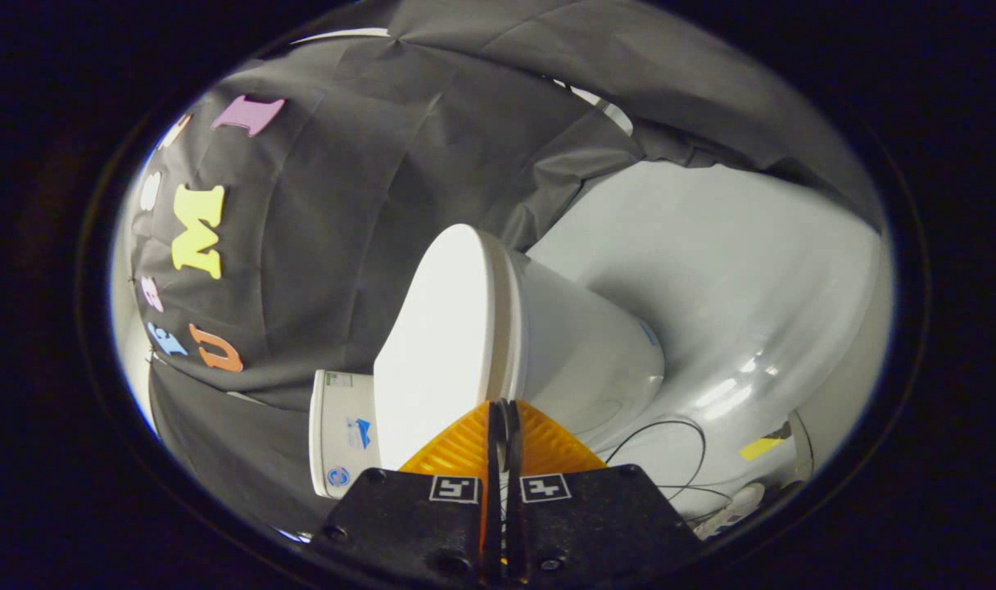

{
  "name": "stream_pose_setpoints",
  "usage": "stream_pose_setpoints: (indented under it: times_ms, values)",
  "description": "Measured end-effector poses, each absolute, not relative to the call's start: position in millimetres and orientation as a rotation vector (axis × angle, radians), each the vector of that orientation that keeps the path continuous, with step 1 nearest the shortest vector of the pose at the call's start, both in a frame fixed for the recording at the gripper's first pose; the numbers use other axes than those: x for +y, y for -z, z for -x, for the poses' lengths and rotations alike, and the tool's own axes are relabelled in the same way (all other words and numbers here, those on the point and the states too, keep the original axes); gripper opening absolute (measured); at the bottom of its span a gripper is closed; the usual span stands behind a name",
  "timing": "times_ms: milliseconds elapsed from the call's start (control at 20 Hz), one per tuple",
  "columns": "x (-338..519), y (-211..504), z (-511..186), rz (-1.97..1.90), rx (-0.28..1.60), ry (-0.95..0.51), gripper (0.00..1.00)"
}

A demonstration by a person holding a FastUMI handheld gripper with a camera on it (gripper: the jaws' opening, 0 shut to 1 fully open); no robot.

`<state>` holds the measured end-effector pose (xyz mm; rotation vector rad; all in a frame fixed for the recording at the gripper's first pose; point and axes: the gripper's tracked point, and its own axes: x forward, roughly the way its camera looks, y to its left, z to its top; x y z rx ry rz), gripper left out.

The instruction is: Open the toilet lid.

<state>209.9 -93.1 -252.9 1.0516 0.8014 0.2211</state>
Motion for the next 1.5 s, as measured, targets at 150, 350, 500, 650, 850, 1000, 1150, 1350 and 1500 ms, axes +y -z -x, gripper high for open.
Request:
stream_pose_setpoints:
  times_ms: [150,350,500,650,850,1000,1150,1350,1500]
  values:
    - [-90,244,-209,-1.049,0.795,-0.206,0.06]
    - [-88,228,-206,-1.049,0.767,-0.224,0.05]
    - [-87,216,-204,-1.010,0.759,-0.222,0.04]
    - [-83,198,-204,-0.975,0.742,-0.217,0.04]
    - [-80,175,-201,-0.945,0.720,-0.217,0.04]
    - [-76,161,-198,-0.930,0.703,-0.212,0.04]
    - [-70,146,-196,-0.911,0.683,-0.209,0.04]
    - [-62,125,-193,-0.886,0.662,-0.211,0.04]
    - [-56,109,-191,-0.856,0.646,-0.212,0.04]
